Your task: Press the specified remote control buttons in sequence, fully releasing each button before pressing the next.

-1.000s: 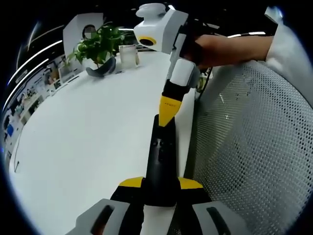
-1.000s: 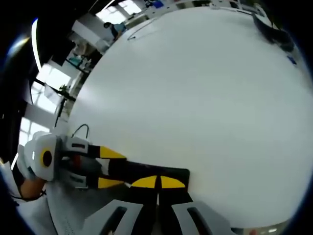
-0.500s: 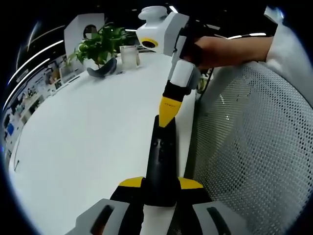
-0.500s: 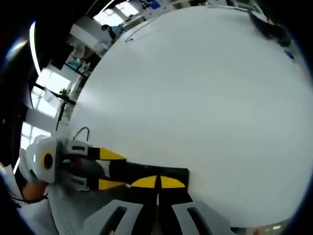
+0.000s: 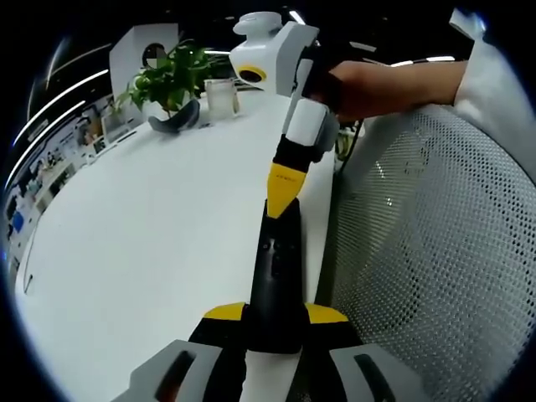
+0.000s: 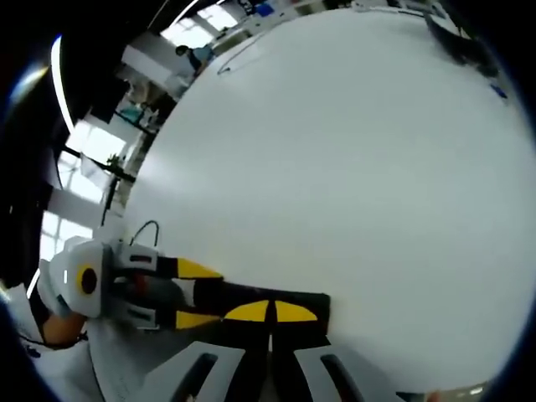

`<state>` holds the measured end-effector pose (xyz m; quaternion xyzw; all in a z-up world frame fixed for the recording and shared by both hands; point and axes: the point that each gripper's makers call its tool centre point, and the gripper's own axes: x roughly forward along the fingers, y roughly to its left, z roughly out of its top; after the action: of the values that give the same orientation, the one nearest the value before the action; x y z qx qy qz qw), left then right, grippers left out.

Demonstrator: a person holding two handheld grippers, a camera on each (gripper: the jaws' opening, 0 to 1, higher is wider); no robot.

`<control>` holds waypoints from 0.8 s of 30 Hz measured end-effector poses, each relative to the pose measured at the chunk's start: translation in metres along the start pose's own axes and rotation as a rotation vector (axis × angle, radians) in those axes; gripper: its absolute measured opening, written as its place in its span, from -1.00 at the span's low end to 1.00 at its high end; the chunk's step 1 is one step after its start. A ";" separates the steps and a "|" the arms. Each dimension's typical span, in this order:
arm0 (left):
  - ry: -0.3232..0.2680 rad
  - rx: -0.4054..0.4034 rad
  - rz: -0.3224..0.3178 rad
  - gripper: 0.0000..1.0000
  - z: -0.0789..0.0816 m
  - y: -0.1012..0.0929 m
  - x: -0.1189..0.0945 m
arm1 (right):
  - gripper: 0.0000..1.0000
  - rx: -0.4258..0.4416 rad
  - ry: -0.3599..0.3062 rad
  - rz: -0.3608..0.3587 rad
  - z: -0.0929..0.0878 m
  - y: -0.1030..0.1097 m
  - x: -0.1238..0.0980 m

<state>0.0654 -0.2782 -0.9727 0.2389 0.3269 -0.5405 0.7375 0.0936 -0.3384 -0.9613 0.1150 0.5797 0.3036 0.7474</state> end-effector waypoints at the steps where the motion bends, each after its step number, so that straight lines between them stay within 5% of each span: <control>1: 0.000 0.000 0.000 -0.52 0.000 0.000 0.000 | -1.00 -0.002 0.002 -0.001 0.000 -0.001 0.000; 11: 0.000 0.005 -0.001 -0.52 0.001 -0.001 0.001 | -1.00 0.015 -0.025 0.062 0.005 0.009 0.003; 24: 0.000 0.004 -0.001 -0.52 0.001 -0.001 0.001 | -1.00 0.014 -0.013 0.034 0.001 0.005 0.007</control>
<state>0.0643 -0.2797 -0.9726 0.2401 0.3260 -0.5417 0.7367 0.0940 -0.3303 -0.9636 0.1324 0.5748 0.3114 0.7451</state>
